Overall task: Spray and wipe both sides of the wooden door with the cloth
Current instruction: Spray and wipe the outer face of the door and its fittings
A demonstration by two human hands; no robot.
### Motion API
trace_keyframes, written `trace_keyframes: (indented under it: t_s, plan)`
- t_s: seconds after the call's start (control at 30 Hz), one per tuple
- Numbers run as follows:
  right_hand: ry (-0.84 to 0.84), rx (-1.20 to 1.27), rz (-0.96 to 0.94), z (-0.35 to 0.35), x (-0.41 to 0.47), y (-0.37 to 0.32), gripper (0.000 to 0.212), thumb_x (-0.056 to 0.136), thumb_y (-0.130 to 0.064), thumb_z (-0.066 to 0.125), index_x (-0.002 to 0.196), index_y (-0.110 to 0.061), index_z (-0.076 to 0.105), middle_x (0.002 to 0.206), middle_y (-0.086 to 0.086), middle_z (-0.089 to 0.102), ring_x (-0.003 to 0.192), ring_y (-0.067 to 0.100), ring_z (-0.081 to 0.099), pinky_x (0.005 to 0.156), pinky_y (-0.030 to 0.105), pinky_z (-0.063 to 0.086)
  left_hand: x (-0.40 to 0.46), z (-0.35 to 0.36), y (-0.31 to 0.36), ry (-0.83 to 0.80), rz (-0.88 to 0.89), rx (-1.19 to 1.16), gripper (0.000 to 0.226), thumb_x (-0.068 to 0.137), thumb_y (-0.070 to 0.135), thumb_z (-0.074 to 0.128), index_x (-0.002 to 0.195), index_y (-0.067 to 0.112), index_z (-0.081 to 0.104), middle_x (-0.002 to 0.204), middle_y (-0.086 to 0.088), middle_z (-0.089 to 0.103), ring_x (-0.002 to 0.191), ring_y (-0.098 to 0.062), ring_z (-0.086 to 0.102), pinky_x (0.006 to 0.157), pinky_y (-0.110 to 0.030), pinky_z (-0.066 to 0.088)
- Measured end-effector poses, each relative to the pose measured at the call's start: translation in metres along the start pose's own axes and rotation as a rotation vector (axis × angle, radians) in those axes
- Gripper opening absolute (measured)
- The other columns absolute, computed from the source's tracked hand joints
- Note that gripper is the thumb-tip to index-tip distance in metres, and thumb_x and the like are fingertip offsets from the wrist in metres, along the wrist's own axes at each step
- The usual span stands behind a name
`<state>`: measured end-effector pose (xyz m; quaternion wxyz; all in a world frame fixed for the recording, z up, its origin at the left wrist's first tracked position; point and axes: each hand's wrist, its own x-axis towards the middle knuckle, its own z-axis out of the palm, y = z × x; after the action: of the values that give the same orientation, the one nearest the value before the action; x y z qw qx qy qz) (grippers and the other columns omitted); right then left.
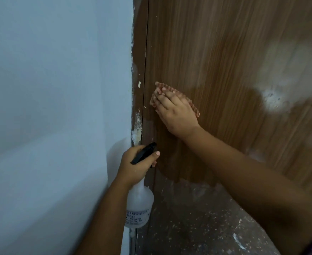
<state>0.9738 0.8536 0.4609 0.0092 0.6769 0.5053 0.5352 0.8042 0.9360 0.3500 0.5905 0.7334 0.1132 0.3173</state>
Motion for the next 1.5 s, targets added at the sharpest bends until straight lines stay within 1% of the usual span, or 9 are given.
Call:
trace_keyframes:
  t_s: [0.2,0.27,0.53,0.63,0.77,0.87,1.07,1.37,1.5]
  plan:
    - [-0.629,0.088,-0.521,0.026,-0.103,-0.089,0.028,0.063,-0.033,0.087,0.088,-0.023,0.079,0.099,-0.004,0.073,0.099,0.015,0.067,0.092,0.031,0.052,-0.004,-0.01,-0.006,-0.029,-0.015,-0.012,0.032,0.083,0.044,0.075,0.093,0.014,0.074,0.076,-0.004,0.072,0.078,-0.021,0.071,0.069,-0.03,0.055]
    - [-0.733,0.077,-0.55,0.026,-0.088,-0.086,0.027,0.082,-0.032,0.071,0.107,-0.025,0.074,0.113,-0.005,0.069,0.11,0.017,0.062,0.103,0.035,0.047,-0.003,-0.012,-0.003,-0.018,-0.007,0.008,0.026,0.086,0.04,0.075,0.092,0.014,0.074,0.076,-0.003,0.073,0.077,-0.02,0.071,0.069,-0.032,0.055]
    - [-0.087,-0.005,-0.037,-0.005,0.047,-0.01,0.05,0.097,-0.024,0.052,0.145,-0.01,0.045,0.149,0.008,0.046,0.139,0.03,0.039,0.117,0.044,0.024,-0.008,-0.008,-0.001,0.016,-0.007,0.002,0.016,0.092,0.025,0.072,0.089,0.009,0.072,0.068,-0.002,0.071,0.071,-0.017,0.069,0.07,-0.031,0.052]
    - [-0.126,0.074,0.071,0.02,0.008,-0.042,0.062,0.095,-0.02,0.051,0.152,-0.008,0.03,0.159,0.01,0.03,0.147,0.029,0.025,0.12,0.045,0.012,-0.013,-0.005,-0.003,0.006,0.022,0.032,0.019,0.093,0.026,0.071,0.084,0.009,0.071,0.069,-0.005,0.071,0.072,-0.02,0.069,0.07,-0.033,0.054]
    - [-0.294,0.187,-0.063,0.062,-0.125,-0.115,0.06,0.087,-0.026,0.06,0.142,-0.005,0.047,0.148,0.015,0.044,0.138,0.033,0.035,0.113,0.047,0.038,-0.012,-0.003,-0.011,-0.023,-0.016,0.043,0.022,0.089,0.035,0.074,0.092,0.014,0.075,0.074,-0.004,0.073,0.077,-0.021,0.071,0.071,-0.032,0.055]
    - [-0.391,0.109,0.052,0.061,-0.191,-0.133,0.069,0.081,-0.034,0.065,0.142,-0.008,0.044,0.147,0.013,0.044,0.138,0.032,0.031,0.116,0.049,0.019,-0.008,0.015,-0.015,-0.116,-0.037,0.14,0.018,0.089,0.034,0.074,0.091,0.016,0.075,0.076,-0.003,0.074,0.079,-0.019,0.071,0.074,-0.034,0.057]
    - [-0.08,-0.038,0.612,0.004,-0.26,-0.023,0.063,0.089,-0.028,0.047,0.148,-0.01,0.036,0.151,0.015,0.043,0.141,0.031,0.031,0.114,0.052,0.021,-0.013,0.072,-0.024,-0.368,0.02,0.219,0.018,0.093,0.026,0.07,0.081,0.013,0.07,0.071,-0.002,0.071,0.07,-0.009,0.067,0.068,-0.022,0.052]
    - [0.607,-0.042,1.621,-0.032,-0.373,0.057,0.061,0.092,-0.019,0.045,0.146,0.008,0.036,0.151,0.029,0.035,0.14,0.044,0.033,0.118,0.029,0.016,-0.016,0.114,-0.031,-0.518,-0.048,0.089,0.031,0.085,0.046,0.069,0.079,0.015,0.072,0.074,-0.006,0.072,0.08,-0.022,0.071,0.091,-0.053,0.055]
    - [0.471,-0.029,1.422,0.008,-0.309,-0.014,0.058,0.099,-0.031,0.042,0.143,0.007,0.041,0.149,0.025,0.038,0.138,0.037,0.033,0.119,0.034,0.016,-0.013,0.119,-0.024,-0.533,-0.031,0.118,0.031,0.084,0.049,0.069,0.083,0.019,0.072,0.075,-0.005,0.073,0.082,-0.021,0.071,0.091,-0.052,0.056]
